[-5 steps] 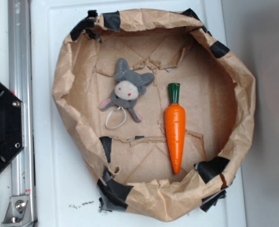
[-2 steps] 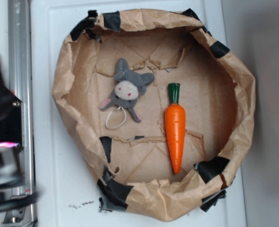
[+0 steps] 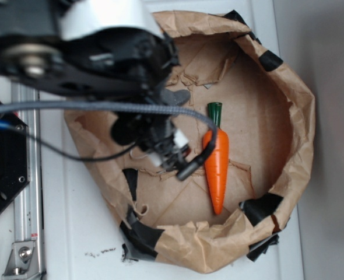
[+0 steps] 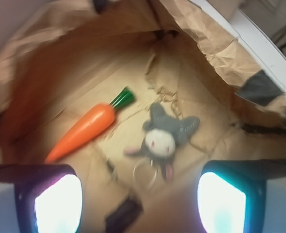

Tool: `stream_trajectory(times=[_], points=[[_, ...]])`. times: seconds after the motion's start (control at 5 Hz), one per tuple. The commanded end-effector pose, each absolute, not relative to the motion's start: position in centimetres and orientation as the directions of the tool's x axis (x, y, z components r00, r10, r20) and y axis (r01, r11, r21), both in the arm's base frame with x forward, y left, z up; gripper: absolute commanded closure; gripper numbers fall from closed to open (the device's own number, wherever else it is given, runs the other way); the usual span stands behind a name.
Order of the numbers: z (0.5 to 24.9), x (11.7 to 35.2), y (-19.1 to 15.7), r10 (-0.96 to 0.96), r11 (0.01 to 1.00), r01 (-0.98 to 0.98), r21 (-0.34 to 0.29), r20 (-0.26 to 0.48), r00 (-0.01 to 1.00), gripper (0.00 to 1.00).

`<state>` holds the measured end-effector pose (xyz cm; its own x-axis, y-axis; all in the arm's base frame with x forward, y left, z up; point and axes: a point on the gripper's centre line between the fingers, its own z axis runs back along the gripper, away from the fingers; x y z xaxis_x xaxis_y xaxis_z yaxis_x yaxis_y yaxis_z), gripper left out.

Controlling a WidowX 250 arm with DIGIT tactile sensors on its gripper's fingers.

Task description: Grab the gray animal.

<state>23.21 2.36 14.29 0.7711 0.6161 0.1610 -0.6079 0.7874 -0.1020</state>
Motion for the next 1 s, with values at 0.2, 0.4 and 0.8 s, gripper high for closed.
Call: stream_trajectory(times=[0.2,0.4,0.8], points=[[15.3,23.3,4.1,0.644,0.764,-0.634,-0.123,0.197,0.739,0.00],[10.4,24.9,4.8,0.644,0.751,-0.657,-0.059,0.282,0.711,0.00],[3.8,22.7,5.3,0.615,0.763,-0.645,0.038,0.265,0.743,0.00]])
